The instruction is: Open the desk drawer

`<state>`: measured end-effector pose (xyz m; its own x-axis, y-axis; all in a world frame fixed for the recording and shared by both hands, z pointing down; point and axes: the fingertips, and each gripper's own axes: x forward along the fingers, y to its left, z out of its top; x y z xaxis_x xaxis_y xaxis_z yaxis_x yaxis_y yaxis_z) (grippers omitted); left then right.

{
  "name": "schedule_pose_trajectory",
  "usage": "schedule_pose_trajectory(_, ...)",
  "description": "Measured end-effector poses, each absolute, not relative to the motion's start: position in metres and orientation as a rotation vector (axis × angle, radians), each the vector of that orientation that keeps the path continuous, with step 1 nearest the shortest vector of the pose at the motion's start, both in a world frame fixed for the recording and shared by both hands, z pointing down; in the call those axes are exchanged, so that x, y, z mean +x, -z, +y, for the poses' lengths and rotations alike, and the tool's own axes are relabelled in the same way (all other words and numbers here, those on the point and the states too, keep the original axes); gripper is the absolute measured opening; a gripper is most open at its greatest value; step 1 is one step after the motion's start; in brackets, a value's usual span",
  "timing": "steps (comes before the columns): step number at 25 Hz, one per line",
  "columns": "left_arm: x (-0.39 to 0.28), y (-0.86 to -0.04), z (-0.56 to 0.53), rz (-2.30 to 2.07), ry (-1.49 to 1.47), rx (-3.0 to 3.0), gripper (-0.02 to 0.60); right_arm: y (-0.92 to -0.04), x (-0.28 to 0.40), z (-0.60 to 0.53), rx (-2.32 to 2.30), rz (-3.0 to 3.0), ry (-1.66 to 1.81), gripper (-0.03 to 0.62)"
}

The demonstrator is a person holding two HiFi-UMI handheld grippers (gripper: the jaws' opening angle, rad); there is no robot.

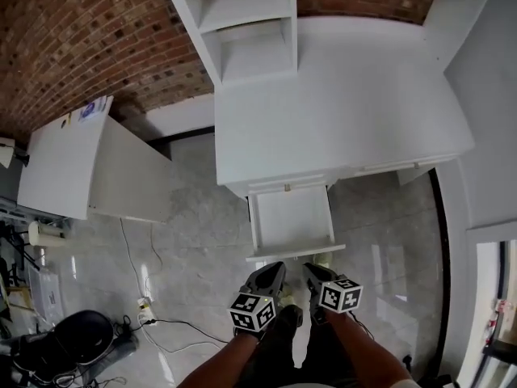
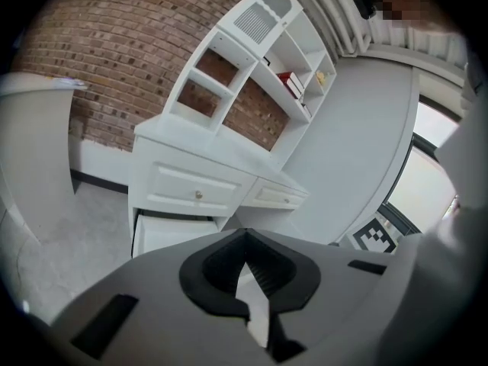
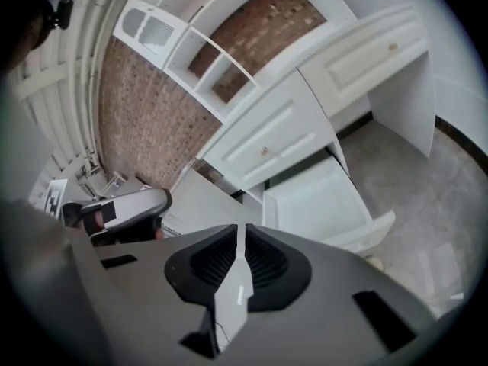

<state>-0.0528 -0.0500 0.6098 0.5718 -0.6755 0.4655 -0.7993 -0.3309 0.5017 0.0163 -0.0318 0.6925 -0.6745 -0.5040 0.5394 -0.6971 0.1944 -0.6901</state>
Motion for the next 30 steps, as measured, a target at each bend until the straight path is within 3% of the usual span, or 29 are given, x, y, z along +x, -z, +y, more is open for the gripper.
schedule_pose_trajectory(18,-0.061,-0.315,-0.064,-1.242,-0.002,2.411,0.012,-0.353,-0.001,-0.079,1.207,-2.733,-0.774,0.02)
schedule_pose_trajectory(30,-0.045,-0.196,-0.061,-1.234,0.126,2.616,0.012,-0.221,-0.006,-0.078,1.218,-2.915,-0.503,0.018)
